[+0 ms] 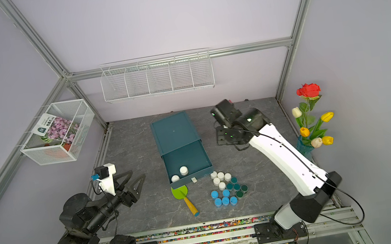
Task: Put the paint cans in the drawer according to color
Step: Pick up the paint can at the center of the board.
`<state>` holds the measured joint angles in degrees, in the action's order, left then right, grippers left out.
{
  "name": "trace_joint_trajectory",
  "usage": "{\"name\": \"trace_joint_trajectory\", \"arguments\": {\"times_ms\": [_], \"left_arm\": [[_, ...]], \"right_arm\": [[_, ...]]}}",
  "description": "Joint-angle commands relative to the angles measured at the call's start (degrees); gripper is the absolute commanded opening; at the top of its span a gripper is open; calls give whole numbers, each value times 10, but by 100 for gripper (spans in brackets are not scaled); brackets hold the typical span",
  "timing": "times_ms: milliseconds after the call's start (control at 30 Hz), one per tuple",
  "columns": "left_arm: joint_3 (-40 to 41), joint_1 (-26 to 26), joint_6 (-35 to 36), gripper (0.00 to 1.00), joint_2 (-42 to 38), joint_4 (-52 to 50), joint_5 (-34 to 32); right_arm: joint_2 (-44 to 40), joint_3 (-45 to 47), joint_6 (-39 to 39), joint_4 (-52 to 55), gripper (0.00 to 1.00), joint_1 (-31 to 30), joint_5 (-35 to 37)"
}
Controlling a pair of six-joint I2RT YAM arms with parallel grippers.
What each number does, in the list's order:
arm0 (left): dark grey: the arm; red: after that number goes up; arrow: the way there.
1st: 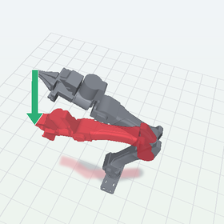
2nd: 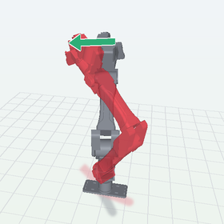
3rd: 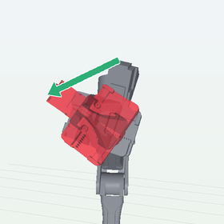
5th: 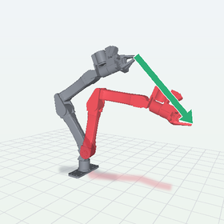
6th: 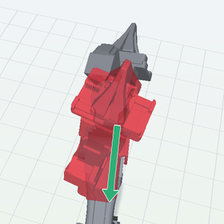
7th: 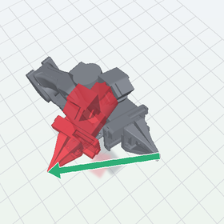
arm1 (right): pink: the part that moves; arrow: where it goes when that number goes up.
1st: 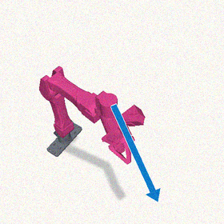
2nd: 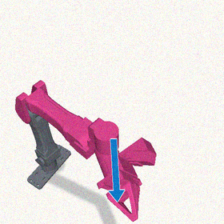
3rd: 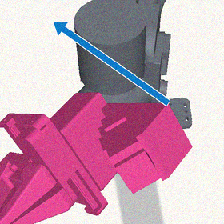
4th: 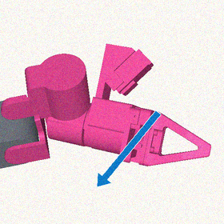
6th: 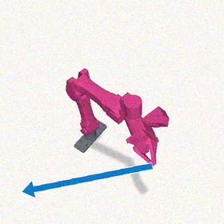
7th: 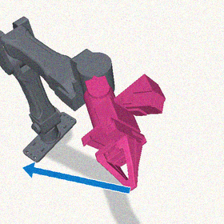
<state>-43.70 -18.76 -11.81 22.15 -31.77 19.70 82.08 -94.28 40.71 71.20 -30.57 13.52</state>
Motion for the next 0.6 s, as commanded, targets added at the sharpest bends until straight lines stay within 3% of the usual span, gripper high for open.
{"name": "trace_joint_trajectory", "arguments": {"times_ms": [0, 167, 333, 567], "left_arm": [[1, -1, -6, 71, 2, 7, 0], [0, -1, -6, 70, 4, 7, 2], [-2, -2, -4, 70, 5, 5, 3], [-6, -1, -2, 71, 6, 3, -1]], "right_arm": [[-18, 150, 58, -94, 61, 51, -91], [3, 268, 58, -181, 62, 72, -150], [96, 290, 20, -204, 64, 73, -207], [101, 313, -73, -233, 55, 73, -211]]}}
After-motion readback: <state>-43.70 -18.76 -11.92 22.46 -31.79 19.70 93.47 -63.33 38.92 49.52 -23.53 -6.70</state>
